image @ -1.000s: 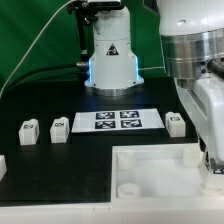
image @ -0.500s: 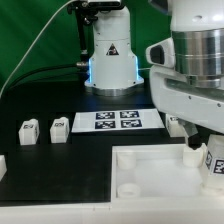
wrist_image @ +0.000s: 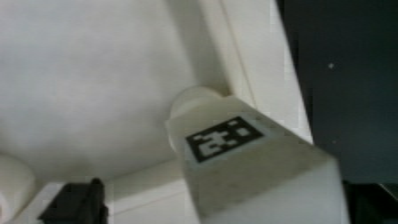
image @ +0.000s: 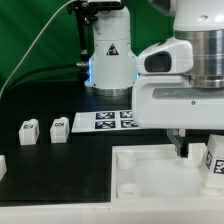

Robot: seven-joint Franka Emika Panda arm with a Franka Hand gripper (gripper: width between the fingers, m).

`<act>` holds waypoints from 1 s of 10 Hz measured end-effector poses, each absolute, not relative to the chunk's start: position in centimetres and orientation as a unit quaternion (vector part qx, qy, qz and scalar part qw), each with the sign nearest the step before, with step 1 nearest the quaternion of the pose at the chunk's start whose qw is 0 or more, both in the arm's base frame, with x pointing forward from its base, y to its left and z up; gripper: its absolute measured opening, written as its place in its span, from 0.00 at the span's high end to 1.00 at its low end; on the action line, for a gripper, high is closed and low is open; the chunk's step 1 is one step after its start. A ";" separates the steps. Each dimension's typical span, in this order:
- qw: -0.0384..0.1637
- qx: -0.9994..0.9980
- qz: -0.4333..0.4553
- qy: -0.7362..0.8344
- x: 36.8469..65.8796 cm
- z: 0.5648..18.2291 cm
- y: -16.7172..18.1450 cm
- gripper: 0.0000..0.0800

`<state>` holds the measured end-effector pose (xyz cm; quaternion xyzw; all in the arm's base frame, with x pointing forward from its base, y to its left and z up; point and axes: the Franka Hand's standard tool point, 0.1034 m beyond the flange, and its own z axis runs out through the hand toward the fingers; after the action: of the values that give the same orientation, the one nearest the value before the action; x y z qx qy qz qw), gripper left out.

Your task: Assemble one leg

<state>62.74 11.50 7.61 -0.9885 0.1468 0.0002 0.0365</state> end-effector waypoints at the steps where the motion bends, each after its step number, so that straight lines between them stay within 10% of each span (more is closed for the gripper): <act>1: 0.037 -0.988 0.001 0.149 62.7 7.6 11.5 0.32; 4: 0.039 -0.969 0.005 0.242 62.7 7.5 11.6 0.64; 10: 0.049 -0.795 0.032 0.603 62.8 7.4 11.4 0.64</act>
Offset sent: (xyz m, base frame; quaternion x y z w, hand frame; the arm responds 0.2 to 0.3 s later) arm 0.0000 0.0000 0.0000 0.0000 0.0000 0.1790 0.9838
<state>62.76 11.37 7.39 -0.7954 0.6033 0.0318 0.0489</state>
